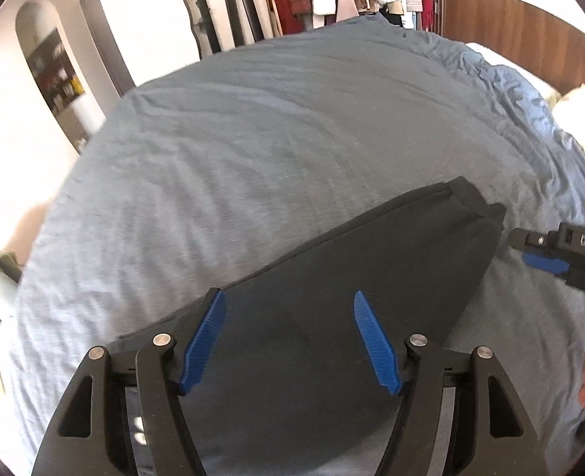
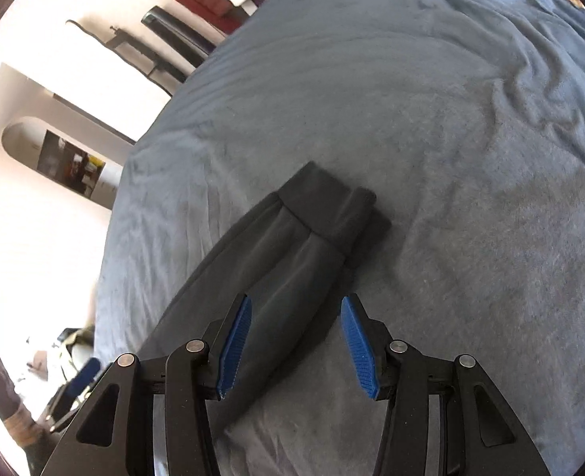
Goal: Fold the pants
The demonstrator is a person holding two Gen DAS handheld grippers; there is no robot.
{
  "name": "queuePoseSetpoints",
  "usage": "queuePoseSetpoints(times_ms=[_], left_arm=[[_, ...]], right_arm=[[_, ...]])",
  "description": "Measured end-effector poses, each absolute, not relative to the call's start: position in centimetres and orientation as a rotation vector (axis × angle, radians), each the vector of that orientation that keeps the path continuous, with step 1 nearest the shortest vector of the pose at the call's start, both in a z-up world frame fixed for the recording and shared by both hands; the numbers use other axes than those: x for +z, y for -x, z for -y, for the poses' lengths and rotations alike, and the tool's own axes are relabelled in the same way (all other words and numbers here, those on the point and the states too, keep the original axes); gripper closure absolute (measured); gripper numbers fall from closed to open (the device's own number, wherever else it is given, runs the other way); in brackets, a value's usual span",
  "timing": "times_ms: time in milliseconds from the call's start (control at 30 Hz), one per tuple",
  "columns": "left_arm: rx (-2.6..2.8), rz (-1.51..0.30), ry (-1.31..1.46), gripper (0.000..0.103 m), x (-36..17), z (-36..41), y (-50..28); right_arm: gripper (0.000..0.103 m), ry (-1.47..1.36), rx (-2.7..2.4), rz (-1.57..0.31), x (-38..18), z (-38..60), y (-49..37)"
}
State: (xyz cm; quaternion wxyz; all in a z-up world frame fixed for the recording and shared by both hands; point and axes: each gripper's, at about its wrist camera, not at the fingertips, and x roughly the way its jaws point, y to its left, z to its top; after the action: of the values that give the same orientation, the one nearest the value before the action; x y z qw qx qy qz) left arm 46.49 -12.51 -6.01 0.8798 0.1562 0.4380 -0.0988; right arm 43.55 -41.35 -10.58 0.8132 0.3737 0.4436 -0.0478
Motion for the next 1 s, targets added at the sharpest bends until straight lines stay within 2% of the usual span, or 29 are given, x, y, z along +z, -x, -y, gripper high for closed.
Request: queuePoseSetpoints(times_ms=[200, 500, 800, 1000], left_arm=[[-0.166, -0.916, -0.337, 0.036, -6.3, 10.9, -44.0], [-0.164, -0.927, -0.358, 0.036, -6.2, 4.8, -43.6], [-0.357, -0.9, -0.384, 0.037, -4.8, 1.5, -48.4], [-0.522, -1.042, -0.357, 0.043, -6.8, 0.6, -52.2]], right_arm=[[0.054, -0.785, -0.097, -0.96, -10.5, 41.3, -42.5], [0.054, -0.638, 0.084, -1.023, -8.1, 34.4, -43.4], [0.054, -0.077, 0.528, -1.148, -4.8, 24.8, -52.4], [0.054, 0.237, 0.797, -1.226, -5.3, 19.2, -56.7]])
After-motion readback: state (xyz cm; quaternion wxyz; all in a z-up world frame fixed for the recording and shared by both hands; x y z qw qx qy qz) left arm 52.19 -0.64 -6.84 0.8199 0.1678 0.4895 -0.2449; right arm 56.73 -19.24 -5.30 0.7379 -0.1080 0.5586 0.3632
